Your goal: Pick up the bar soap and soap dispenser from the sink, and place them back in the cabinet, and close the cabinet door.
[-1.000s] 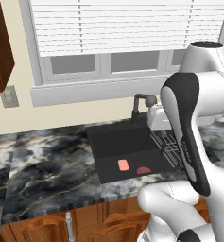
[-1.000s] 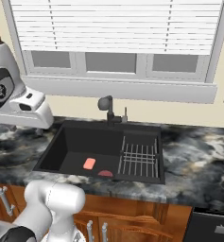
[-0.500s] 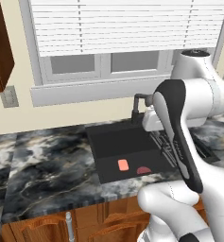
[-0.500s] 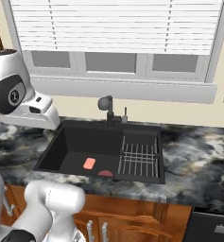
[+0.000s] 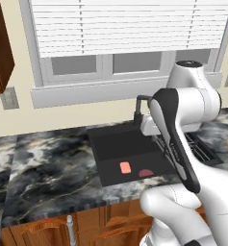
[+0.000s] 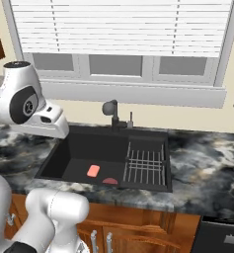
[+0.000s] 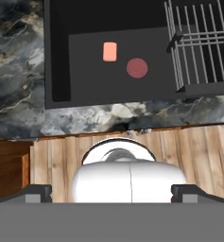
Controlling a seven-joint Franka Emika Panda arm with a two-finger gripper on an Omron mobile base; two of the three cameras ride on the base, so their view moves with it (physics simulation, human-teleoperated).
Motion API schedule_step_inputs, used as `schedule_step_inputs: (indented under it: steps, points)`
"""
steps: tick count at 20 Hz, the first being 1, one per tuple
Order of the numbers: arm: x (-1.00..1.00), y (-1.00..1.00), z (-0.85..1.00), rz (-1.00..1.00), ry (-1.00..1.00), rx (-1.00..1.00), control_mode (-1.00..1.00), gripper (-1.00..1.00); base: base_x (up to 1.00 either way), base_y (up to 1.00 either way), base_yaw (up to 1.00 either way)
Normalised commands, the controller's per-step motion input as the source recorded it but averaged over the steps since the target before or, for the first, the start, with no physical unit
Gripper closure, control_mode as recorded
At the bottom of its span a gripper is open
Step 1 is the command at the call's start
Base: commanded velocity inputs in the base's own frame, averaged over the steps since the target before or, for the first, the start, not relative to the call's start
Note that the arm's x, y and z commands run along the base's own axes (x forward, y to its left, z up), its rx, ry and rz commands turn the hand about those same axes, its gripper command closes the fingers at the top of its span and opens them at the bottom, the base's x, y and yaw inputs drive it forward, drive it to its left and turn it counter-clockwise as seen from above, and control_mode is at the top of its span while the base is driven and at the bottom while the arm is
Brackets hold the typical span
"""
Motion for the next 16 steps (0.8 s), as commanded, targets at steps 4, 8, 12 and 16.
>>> schedule_step_inputs:
  steps: [4,8,12,16]
  points:
    - [0.24,0.0,-0.31,0.0,0.0,0.02,-1.0,-1.0,0.0,0.0,0.0]
    - [0.23,0.0,-0.29,0.0,0.0,0.02,-1.0,-1.0,0.0,0.0,0.0]
    - [0.24,0.0,-0.22,0.0,0.0,0.01,-1.0,-1.0,0.0,0.0,0.0]
    - [0.19,0.0,-0.26,0.0,0.0,0.0,-1.0,-1.0,0.0,0.0,0.0]
